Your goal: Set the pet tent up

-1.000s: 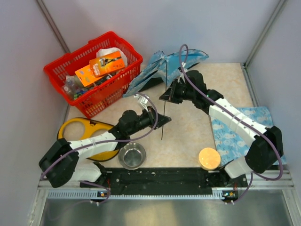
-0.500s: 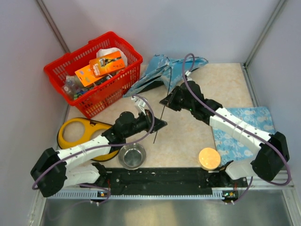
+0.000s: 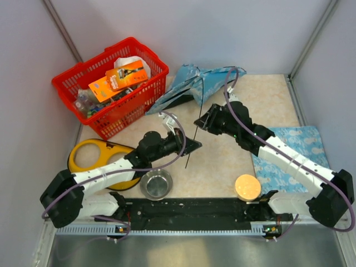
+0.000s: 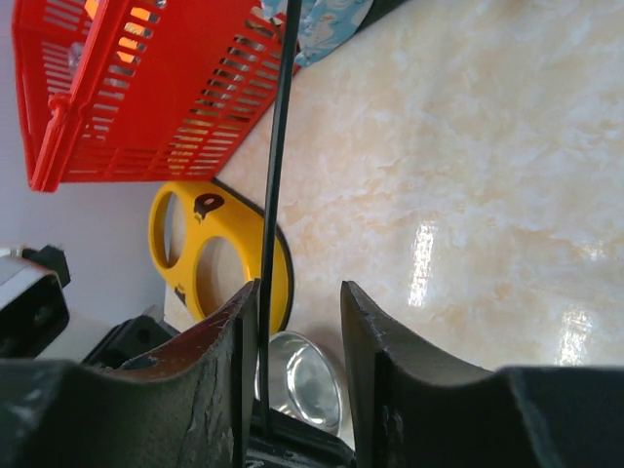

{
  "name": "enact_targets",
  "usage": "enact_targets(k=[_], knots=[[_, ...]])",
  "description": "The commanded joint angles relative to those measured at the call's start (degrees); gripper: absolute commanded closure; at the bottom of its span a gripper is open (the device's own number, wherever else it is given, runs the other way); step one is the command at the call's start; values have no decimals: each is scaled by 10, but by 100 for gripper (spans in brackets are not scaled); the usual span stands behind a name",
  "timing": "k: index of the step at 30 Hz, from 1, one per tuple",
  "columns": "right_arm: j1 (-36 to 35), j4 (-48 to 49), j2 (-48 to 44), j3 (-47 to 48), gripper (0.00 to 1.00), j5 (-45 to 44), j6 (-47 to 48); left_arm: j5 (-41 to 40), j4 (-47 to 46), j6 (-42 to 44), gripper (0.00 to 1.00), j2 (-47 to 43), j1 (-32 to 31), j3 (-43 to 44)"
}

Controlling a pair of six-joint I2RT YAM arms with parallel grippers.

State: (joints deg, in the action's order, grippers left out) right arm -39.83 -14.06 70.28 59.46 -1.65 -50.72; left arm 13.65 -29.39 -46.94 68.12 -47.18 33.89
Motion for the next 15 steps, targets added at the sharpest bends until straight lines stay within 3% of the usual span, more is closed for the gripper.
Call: enact_targets(k=[1,6,8,11,13,14,15], knots=[[-3,27,-18,-16,63,45,38,-35,-105,9,100,10,7,29],[-26,31,-4,-19,65,52,63,-33,-110,9,100,25,8,42],[-28,32,-1,-22,74,53,67,-26,-111,8,100,31,8,45],[-30,34,-3,-22,100,52,72,-26,-109,12,100,32,8,43],[-29,26,-8,-20,100,44,76,-26,-107,18,100,27,8,41],[-29,21,-9,-15,100,41,80,-26,-105,24,90,24,8,39],[-29,15,-12,-11,100,37,84,-26,-103,30,73,20,7,36]])
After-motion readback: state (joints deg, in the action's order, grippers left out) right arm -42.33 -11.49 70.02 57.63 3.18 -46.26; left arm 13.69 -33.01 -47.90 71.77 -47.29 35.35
